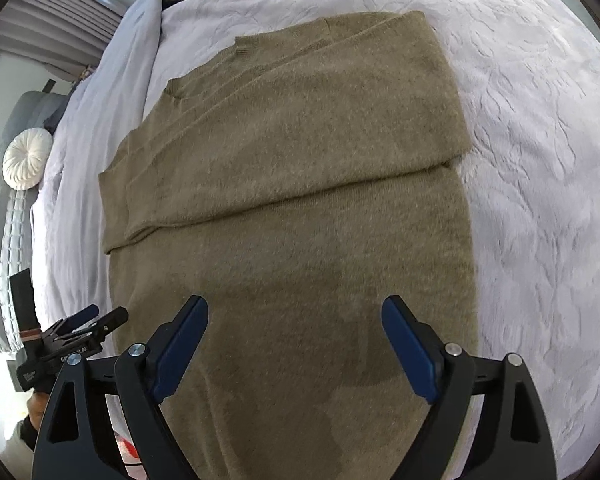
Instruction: Fold small clothes
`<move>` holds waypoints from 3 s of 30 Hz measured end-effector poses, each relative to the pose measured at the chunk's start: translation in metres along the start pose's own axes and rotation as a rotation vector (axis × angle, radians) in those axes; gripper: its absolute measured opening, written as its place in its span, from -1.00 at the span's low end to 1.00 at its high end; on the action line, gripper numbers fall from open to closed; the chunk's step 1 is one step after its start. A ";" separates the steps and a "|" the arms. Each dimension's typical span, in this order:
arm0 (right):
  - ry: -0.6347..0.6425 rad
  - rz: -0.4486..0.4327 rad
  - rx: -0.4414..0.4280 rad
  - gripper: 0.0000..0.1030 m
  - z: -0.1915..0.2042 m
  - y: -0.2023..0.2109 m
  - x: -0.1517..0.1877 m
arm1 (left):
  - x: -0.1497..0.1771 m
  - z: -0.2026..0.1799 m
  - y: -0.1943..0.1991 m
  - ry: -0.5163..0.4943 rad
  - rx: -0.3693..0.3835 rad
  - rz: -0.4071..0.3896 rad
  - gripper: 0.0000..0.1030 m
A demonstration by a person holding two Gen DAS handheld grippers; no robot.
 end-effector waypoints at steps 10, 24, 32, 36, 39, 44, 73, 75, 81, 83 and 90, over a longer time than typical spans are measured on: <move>-0.037 0.024 -0.013 0.76 0.017 0.009 0.018 | 0.027 -0.001 0.032 -0.023 0.029 0.011 0.98; -0.097 0.132 0.004 0.76 -0.027 0.018 0.069 | 0.092 0.018 0.029 -0.029 0.149 0.141 0.98; -0.152 0.227 0.060 0.76 -0.086 0.031 0.124 | 0.152 -0.001 0.019 -0.061 0.295 0.281 0.98; -0.203 0.319 -0.023 0.76 -0.094 0.022 0.162 | 0.174 -0.018 0.013 -0.112 0.340 0.331 0.98; -0.204 0.353 -0.086 0.77 -0.086 0.011 0.179 | 0.180 -0.027 0.013 -0.141 0.365 0.343 0.98; -0.231 0.368 -0.230 0.77 -0.060 0.004 0.186 | 0.176 -0.068 0.009 -0.119 0.460 0.375 0.97; -0.407 -0.022 -0.530 -0.78 -0.002 -0.010 -0.059 | -0.103 -0.005 0.036 0.163 0.486 -0.071 -0.79; -0.436 -0.018 -0.498 -0.78 -0.010 -0.025 -0.070 | -0.118 0.003 0.026 0.178 0.438 -0.089 -0.79; -0.508 -0.019 -0.505 -0.76 -0.035 -0.041 -0.085 | -0.124 0.023 0.008 0.149 0.286 -0.117 -0.77; -0.531 -0.025 -0.542 -0.71 -0.035 -0.043 -0.087 | -0.122 0.025 -0.001 0.140 0.263 -0.107 -0.74; -0.574 -0.042 -0.577 -0.57 -0.034 -0.046 -0.099 | -0.118 0.016 -0.010 0.136 0.275 -0.118 0.87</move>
Point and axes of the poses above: each gripper's, at about its wrist camera, not at the fingertips, and y roughly against the way its jaws point, z to its left, x to its underside, the point moved 9 cm from there along -y, roughly the way its jaws point, and after that the axes turned 4 degrees about -z, right-handed, at the moved point
